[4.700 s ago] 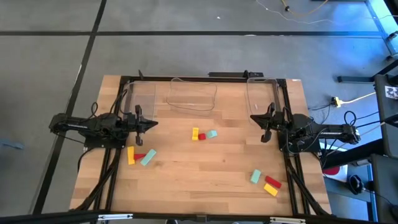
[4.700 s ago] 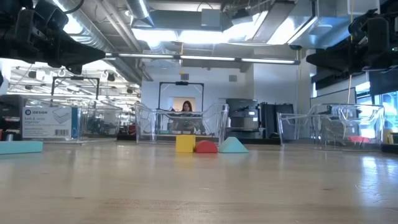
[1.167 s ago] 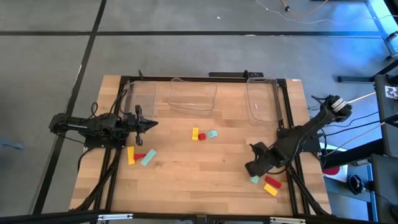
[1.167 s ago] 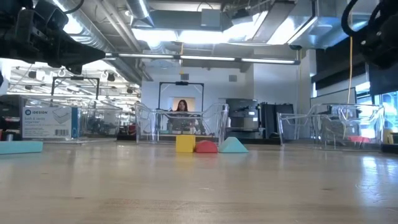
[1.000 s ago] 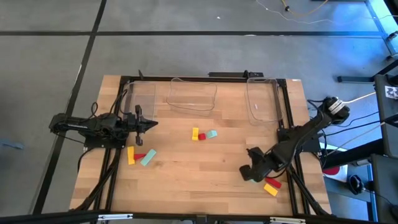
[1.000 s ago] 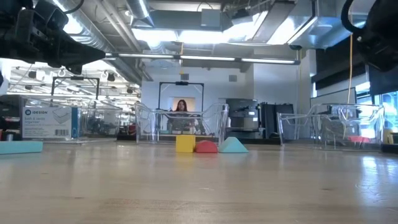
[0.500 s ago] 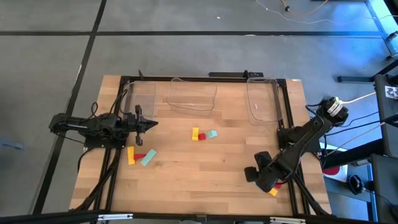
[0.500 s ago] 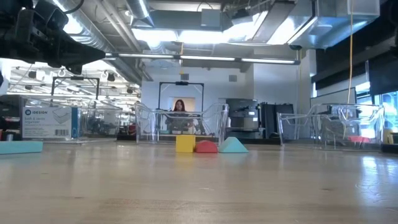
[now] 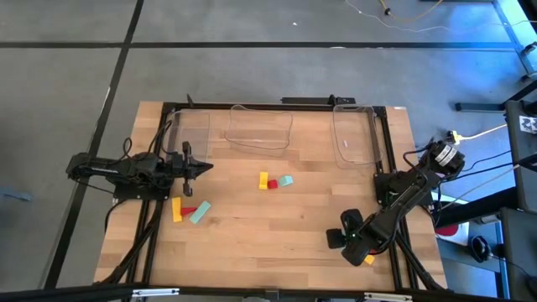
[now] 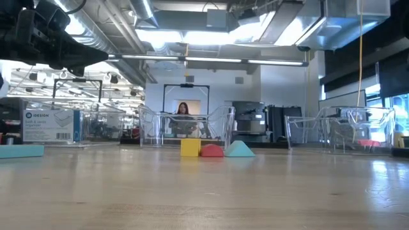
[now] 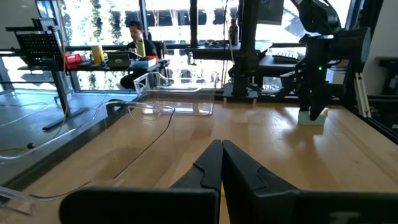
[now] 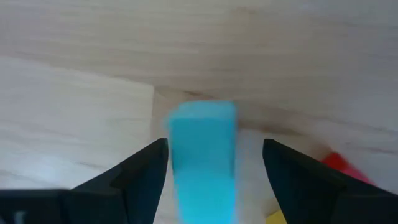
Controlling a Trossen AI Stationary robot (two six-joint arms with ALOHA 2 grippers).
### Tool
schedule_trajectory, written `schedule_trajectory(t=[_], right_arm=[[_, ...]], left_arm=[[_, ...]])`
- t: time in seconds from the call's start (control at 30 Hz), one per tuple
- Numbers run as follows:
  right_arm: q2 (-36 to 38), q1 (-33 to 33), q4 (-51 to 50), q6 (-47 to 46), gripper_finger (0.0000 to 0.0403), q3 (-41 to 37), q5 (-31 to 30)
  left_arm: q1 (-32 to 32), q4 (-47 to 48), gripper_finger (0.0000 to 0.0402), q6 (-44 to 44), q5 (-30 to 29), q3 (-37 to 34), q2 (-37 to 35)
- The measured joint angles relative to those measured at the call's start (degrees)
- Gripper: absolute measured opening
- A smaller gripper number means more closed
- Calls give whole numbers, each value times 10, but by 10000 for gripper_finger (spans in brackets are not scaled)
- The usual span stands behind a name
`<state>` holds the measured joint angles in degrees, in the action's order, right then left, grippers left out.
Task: Sort & place blocks by color
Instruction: Put the right light blue block into the right transparent bin
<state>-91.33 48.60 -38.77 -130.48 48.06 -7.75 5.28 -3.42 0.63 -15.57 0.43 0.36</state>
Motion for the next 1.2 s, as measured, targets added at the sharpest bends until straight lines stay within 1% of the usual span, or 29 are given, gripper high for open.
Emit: schedule_trajectory(t=[0.2,0.33,0.47,0.7,0.8,0.87,0.97,1.07,1.2], right_arm=[[0,0,3,34,264,0,-2],[-3,0,3,37,264,0,0],[-17,0,9,33,264,0,35],[-26,0,11,46,260,2,44],[-26,0,9,59,234,1,55],[-25,0,6,77,198,1,63],[-16,-1,0,105,131,0,69],[8,-1,-13,149,135,0,61],[60,-5,-25,219,135,0,4]], left_arm=[[0,0,0,0,0,0,0],[0,0,0,0,0,0,0],[0,0,0,0,0,0,0],[0,0,0,0,0,0,0],[0,0,0,0,0,0,0],[0,0,0,0,0,0,0],[0,0,0,0,0,0,0],[0,0,0,0,0,0,0],[0,0,0,0,0,0,0]])
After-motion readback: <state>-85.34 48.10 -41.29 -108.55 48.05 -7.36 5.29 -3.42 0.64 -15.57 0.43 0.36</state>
